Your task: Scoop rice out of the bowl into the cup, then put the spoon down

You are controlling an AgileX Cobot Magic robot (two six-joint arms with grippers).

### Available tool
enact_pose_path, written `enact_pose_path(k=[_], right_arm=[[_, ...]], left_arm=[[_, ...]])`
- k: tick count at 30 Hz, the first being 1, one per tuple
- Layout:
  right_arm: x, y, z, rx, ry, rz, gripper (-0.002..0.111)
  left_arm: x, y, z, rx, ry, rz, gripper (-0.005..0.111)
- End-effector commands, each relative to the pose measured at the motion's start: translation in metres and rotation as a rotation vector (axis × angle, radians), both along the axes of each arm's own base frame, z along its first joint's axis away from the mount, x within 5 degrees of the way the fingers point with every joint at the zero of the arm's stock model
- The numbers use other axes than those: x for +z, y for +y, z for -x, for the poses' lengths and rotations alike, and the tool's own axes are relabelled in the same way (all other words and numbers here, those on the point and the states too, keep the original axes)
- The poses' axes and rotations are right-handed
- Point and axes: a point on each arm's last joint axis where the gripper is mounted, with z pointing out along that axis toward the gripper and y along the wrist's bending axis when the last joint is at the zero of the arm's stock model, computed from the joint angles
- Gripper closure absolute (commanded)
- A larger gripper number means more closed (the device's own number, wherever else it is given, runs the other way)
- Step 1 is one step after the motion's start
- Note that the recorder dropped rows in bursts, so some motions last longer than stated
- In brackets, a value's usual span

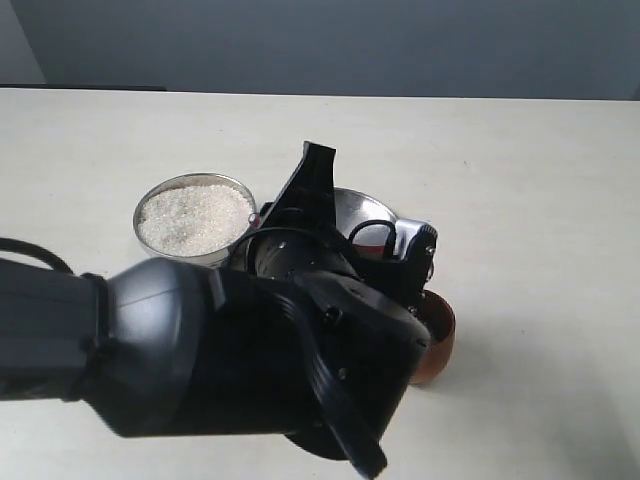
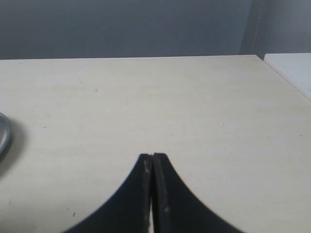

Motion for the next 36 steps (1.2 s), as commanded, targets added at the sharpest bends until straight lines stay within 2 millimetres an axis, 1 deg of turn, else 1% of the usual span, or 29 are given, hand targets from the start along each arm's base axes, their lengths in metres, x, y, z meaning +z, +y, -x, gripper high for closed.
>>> enact_pose_path(k=[1,6,16,20,24,36], right_arm=[[-0.001,0.0,0.0,-0.001,-0.003,0.009,0.108],[-0.001,0.0,0.0,-0.001,-0.003,0.009,0.108],[-0.001,0.0,0.0,-0.001,-0.003,0.009,0.108],[-0.001,0.0,0.0,-0.001,-0.003,0.009,0.108],[-0.001,0.0,0.0,-0.001,-0.003,0.009,0.108],[-0.001,0.0,0.0,-0.001,-0.003,0.009,0.108]], left_arm=[[0.003,-0.001,0.004,-0.008,-0.038,0.016,0.106],[-0.003,0.002,0.008,-0.011,-0.028,-0.003,0.106],[-0.009,0.007,0.009,-0.003,-0.074,0.011,0.106],[-0.009,0.004,0.013,-0.005,-0.08,0.032,0.106],[-0.008,-0.003,0.021,-0.049,-0.094,0.031,0.106],[-0.009,-0.002,0.022,-0.037,-0.084,0.04,0.106]])
